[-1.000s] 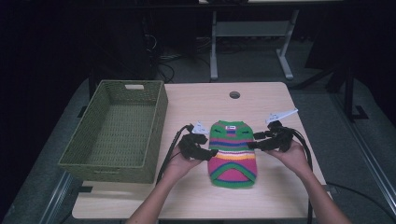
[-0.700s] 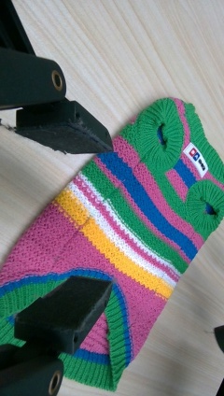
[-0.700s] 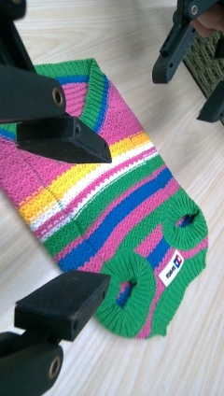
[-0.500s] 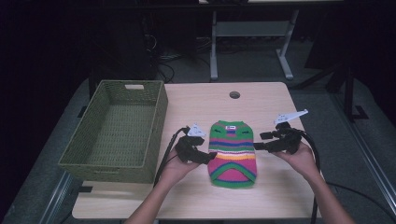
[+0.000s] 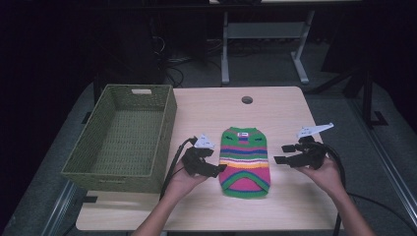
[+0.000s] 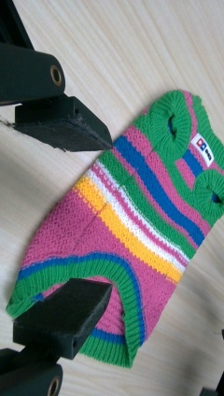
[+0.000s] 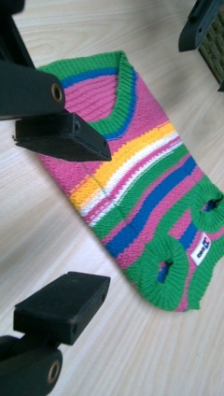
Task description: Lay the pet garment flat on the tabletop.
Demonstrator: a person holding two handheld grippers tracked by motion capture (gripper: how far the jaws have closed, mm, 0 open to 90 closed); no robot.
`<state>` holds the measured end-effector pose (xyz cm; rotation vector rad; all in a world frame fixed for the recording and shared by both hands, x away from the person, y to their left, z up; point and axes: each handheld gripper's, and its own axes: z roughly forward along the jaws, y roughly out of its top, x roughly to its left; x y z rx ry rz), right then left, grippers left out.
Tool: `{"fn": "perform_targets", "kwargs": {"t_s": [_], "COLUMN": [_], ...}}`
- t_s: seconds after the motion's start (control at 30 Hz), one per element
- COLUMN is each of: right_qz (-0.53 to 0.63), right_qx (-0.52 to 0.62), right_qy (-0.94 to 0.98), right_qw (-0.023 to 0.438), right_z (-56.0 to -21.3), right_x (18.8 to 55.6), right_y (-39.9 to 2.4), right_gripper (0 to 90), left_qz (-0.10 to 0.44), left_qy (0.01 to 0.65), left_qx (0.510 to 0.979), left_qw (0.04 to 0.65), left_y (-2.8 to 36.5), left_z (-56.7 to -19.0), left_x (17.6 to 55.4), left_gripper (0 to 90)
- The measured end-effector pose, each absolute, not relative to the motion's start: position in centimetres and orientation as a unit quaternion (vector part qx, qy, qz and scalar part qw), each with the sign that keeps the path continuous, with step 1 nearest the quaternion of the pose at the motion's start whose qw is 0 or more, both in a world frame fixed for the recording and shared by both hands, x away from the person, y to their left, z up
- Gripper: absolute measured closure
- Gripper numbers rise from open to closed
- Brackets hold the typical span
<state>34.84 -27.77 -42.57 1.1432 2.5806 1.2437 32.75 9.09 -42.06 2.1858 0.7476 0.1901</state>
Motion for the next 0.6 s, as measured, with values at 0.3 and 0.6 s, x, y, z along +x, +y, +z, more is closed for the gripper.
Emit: {"fn": "perform_targets", "kwargs": {"t_s": [0.3, 0.6], "right_qz": [0.409, 0.41], "right_qx": [0.374, 0.372], "right_qy": [0.832, 0.832], "right_qw": [0.032, 0.04], "right_z": [-43.0, -42.8], "right_x": [33.9, 32.4], "right_y": [-28.6, -29.2], "right_gripper": [31.1, 29.7], "left_qz": [0.079, 0.079], "left_qy": [0.294, 0.291], "left_qx": [0.864, 0.865], "left_qw": [0.402, 0.401], "left_y": [9.7, 10.2], "left_z": [-42.2, -42.2], "left_x": [31.7, 31.1], "left_gripper": [25.5, 24.9]}}
